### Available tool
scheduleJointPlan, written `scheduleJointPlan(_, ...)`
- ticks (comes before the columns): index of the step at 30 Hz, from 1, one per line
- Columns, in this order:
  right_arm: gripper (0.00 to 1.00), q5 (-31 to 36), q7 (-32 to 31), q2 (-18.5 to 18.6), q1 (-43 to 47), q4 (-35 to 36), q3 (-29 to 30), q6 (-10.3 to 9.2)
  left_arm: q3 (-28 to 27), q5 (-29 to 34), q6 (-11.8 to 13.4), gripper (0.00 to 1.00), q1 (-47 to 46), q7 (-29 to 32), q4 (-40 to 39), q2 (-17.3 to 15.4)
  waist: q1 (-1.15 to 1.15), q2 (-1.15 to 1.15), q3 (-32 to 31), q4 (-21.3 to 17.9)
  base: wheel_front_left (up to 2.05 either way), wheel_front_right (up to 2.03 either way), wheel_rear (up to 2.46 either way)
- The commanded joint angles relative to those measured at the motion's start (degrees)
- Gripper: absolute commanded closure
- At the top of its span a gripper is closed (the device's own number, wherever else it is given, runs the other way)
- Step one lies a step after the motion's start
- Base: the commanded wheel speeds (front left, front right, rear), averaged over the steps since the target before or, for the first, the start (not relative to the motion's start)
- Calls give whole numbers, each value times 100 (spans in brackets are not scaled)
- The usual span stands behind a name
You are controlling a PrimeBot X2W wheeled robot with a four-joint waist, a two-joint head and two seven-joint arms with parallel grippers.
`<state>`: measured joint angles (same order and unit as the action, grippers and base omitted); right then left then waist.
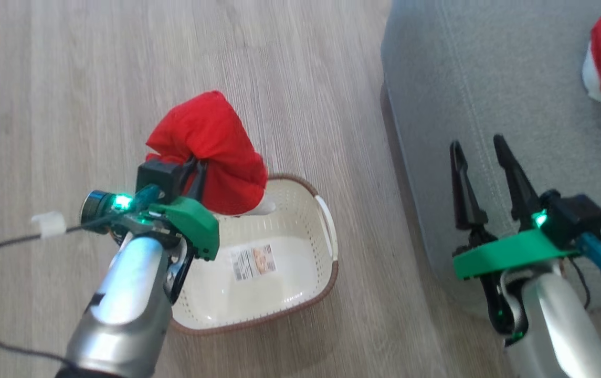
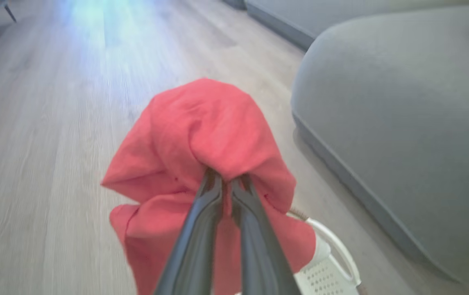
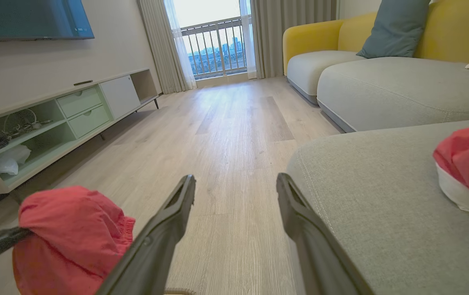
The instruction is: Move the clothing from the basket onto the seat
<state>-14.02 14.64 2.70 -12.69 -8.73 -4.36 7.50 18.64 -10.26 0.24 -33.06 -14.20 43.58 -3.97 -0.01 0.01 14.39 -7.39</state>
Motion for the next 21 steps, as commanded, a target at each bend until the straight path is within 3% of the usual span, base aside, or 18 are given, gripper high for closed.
scheduleJointPlan(1,0,19,36,18,34,160,-116,-1,-290,-53,20,100,60,-79,-501,-149,1,-1,-195,8,0,0,0)
scheduleJointPlan(7,0,2,36,22,211,168,-81,-1,-930,-46,81,100,535,-79,-1814,-131,1,-1,-470,30,0,0,0)
scheduleJointPlan(21,0,-33,36,171,529,202,-264,-1,-1868,-3,-174,100,1162,-79,-4073,88,1,-1,-921,73,0,0,0)
